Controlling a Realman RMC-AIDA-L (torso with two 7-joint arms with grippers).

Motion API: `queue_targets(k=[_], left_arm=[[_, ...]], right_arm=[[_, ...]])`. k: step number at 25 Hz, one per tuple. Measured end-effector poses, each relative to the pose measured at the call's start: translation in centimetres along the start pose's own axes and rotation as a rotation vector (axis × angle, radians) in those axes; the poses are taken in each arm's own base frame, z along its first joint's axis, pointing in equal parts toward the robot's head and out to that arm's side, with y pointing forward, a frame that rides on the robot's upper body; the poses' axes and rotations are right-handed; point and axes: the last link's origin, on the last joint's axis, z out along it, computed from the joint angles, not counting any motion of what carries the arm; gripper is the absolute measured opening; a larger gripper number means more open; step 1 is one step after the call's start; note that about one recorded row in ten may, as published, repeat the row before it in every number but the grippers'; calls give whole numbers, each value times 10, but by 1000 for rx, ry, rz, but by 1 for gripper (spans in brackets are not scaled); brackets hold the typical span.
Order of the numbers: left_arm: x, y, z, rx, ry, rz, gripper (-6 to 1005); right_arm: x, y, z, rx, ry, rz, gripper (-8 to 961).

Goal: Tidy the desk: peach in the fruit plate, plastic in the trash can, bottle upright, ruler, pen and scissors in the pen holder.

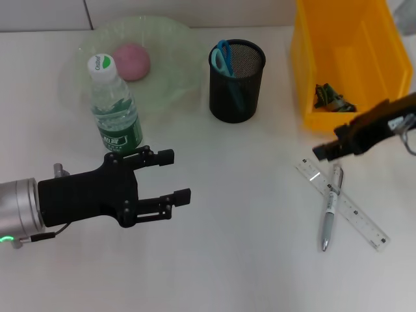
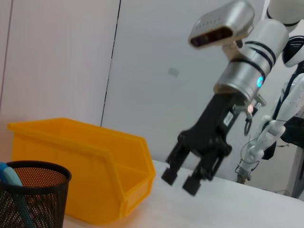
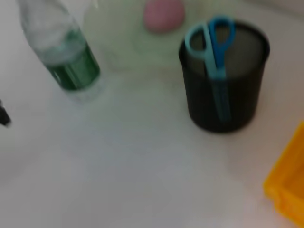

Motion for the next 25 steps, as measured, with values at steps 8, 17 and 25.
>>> queue_targets(k=[8, 17, 25], left_arm=[[0, 0, 1, 1, 1, 1, 785], [-1, 0, 1, 3, 0, -3, 785], [-2, 0, 2, 9, -2, -5, 785]], right_arm=[[7, 5, 44, 26, 95, 1, 629], [10, 2, 64, 50, 116, 9, 628], [14, -1, 74, 46, 122, 35, 615]])
